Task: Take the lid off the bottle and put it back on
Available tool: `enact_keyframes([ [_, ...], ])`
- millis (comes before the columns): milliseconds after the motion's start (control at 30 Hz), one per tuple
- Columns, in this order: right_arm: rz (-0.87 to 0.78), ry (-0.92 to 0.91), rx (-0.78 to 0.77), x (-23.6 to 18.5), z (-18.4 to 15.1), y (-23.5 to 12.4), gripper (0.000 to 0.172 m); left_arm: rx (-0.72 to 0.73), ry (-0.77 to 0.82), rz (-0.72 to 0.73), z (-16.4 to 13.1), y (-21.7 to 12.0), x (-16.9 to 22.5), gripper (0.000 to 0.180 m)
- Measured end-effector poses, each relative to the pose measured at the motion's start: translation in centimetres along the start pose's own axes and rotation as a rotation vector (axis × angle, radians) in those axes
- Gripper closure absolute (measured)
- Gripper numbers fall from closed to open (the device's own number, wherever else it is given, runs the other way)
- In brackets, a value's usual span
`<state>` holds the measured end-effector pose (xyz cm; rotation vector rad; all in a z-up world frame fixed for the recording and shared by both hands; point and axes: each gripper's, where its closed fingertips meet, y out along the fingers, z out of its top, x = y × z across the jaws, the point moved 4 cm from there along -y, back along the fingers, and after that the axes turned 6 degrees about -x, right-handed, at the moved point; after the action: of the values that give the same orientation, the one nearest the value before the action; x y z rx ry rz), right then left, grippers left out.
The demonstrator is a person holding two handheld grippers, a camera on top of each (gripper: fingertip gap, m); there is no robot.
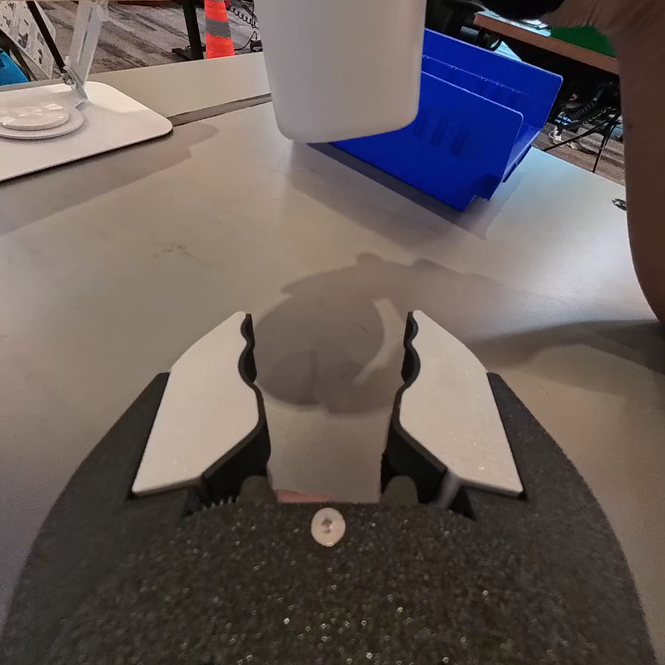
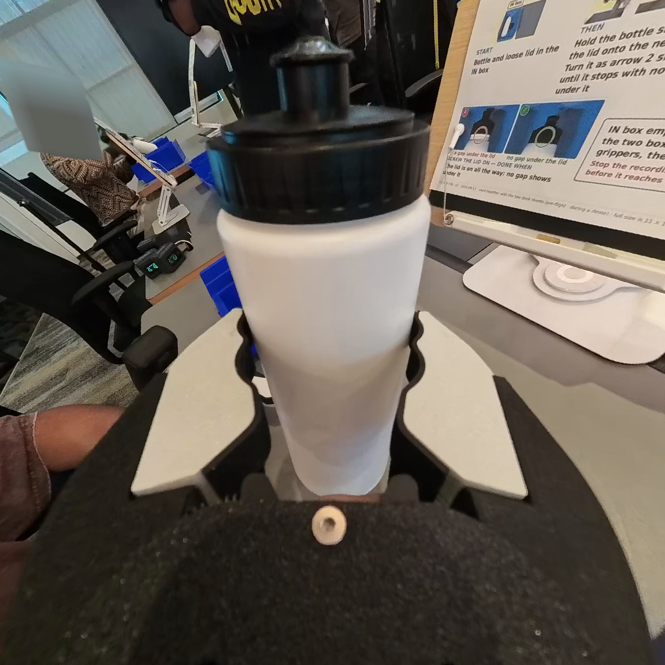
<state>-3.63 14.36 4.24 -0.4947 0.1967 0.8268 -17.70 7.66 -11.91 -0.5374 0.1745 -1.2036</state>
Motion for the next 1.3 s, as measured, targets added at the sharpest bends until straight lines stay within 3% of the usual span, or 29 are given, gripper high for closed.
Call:
enact_keyframes([
  [267, 0.022, -0.001, -0.011, -0.3, -0.2, 0.4, 0.088, 0.027, 0.007, -0.037, 0.6, -0.2, 0.1, 0.097],
  [367, 0.064, 0.014, -0.011, -0.7, -0.3, 0.8, 0.088, 0.041, -0.011, -0.104, 2.0, -0.2, 0.3, 0.085],
  [500, 0.085, 0.025, -0.009, -0.2, -0.9, 2.4, 0.088, 0.083, 0.003, -0.087, 4.4, -1.0, -0.6, 0.083],
  [667, 0.073, -0.154, 0.106, 1.9, -3.3, 6.4, 0.088, 0.082, -0.028, -0.074, 5.2, -3.0, -1.7, 0.084],
  [800, 0.053, -0.318, 0.103, 2.5, -6.0, 8.7, 0.088, 0.010, -0.062, -0.030, 8.5, -5.3, -3.4, 0.083],
  [900, 0.057, -0.321, 0.084, 2.7, -7.0, 10.0, 0.088, -0.102, -0.063, 0.033, 11.7, -6.2, -4.7, 0.083],
  [1033, 0.053, -0.332, 0.077, 2.4, -7.1, 10.5, 0.088, -0.410, 0.049, 0.215, 14.5, -5.2, -6.1, 0.083],
  [1167, 0.038, -0.359, 0.078, 2.1, -7.2, 10.7, 0.088, -0.664, 0.026, 0.188, 16.4, -2.6, -5.5, 0.080],
  [1300, 0.025, -0.382, 0.072, 1.8, -7.2, 10.7, 0.088, -0.794, 0.043, 0.228, 17.7, -0.9, -5.9, 0.089],
])
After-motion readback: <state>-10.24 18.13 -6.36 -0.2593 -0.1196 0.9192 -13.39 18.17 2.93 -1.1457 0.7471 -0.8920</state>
